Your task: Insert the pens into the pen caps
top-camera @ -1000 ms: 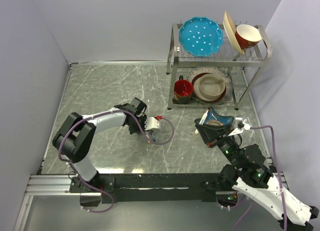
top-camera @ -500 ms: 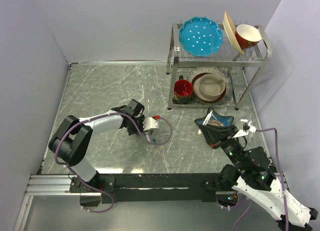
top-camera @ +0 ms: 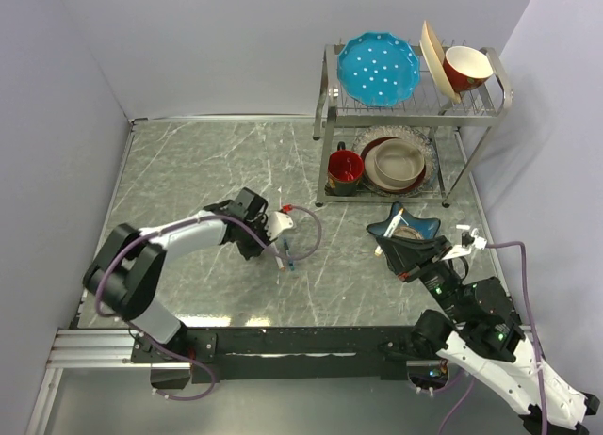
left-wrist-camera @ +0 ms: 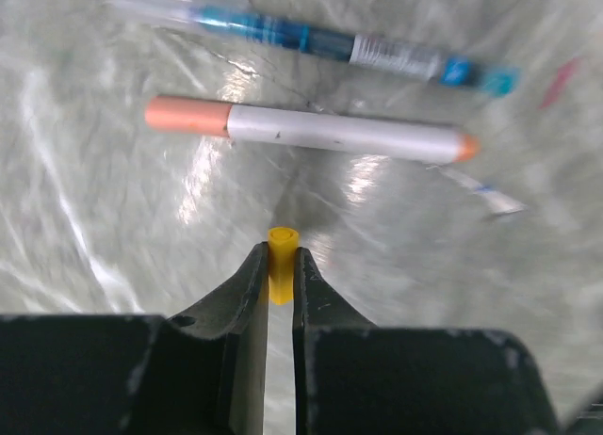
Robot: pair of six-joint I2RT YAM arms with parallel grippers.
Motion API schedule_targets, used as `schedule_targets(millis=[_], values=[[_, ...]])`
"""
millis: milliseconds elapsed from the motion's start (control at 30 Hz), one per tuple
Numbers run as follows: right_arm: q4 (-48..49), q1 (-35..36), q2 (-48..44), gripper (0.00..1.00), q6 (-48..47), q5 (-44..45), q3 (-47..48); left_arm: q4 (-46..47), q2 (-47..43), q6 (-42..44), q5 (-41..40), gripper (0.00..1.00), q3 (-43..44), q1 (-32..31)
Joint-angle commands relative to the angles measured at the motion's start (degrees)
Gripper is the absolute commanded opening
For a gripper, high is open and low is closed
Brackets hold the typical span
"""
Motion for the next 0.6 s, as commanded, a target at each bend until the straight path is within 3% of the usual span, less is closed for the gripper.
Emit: schedule_targets(millis=[0, 133, 367, 433, 500, 567], values=[[-0.9, -0.1, 1.0, 0.00, 1.9, 0.0, 3.1, 2.5, -8.6, -17.7, 4.3, 0.01, 0.4, -0.8], [-2.0, -0.1, 4.5, 0.00, 1.2, -0.3, 4.5, 7.6, -19.3, -31.1, 4.2, 0.01, -1.0, -0.8], [-1.8, 0.0, 11.4, 0.00, -0.1, -6.5, 6.4, 30.7, -43.7, -51.5, 3.8, 0.01, -10.8, -0.8], [-0.8, 0.0, 14.9, 0.00, -0.1, -9.5, 6.7, 37.6, -49.2, -61.4, 1.6, 0.01, -14.3, -0.8], [1.6, 0.1, 17.4, 0.00, 0.5, -11.7, 6.5, 39.7, -51.0, -70.7, 0.2, 0.01, -16.1, -0.7], [5.3, 0.1, 21.7, 0.00, 0.6, -15.8, 6.0, 38.8, -51.2, -74.3, 1.4, 0.01, -15.7, -0.7]])
